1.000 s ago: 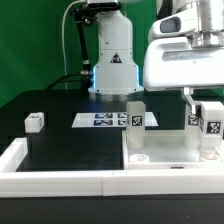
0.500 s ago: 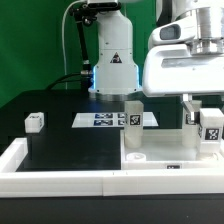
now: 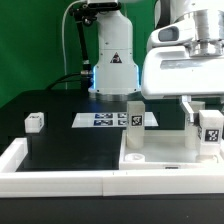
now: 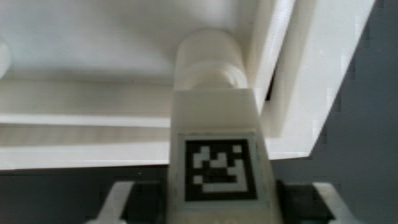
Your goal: Assemble square table
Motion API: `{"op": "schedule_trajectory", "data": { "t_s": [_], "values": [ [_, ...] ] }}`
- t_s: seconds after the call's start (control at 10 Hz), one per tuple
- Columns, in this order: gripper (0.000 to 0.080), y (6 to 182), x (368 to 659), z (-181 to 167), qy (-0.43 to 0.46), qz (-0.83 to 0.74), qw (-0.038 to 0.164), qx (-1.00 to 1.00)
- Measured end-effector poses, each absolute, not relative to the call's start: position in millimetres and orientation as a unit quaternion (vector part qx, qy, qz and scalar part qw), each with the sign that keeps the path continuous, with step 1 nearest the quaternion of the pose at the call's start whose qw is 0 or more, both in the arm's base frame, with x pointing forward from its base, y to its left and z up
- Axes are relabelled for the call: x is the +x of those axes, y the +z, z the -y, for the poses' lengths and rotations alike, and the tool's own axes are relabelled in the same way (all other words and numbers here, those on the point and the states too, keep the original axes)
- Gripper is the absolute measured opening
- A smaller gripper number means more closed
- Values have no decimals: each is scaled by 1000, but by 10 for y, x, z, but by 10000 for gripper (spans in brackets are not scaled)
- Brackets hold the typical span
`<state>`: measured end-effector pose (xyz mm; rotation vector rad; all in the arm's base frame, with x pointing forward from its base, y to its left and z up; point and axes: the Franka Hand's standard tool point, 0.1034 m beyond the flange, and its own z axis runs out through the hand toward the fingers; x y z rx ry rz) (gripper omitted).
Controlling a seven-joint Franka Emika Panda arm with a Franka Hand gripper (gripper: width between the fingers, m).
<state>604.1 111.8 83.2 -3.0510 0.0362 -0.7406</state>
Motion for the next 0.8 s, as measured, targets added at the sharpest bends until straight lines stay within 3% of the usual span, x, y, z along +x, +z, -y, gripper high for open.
{"op": "schedule_trajectory", "data": {
  "t_s": [0.1, 0.2, 0.3, 0.4, 0.5, 0.8],
  "values": [
    [291, 831, 6041, -1117, -236, -12, 1, -972],
    [467, 831, 6041, -1117, -236, -12, 1, -972],
    [467, 831, 6041, -1117, -236, -12, 1, -972],
    [602, 831, 6041, -1117, -236, -12, 1, -972],
    [639, 831, 6041, -1117, -236, -12, 1, -972],
    [648, 831, 6041, -1117, -236, -12, 1, -972]
  ]
}}
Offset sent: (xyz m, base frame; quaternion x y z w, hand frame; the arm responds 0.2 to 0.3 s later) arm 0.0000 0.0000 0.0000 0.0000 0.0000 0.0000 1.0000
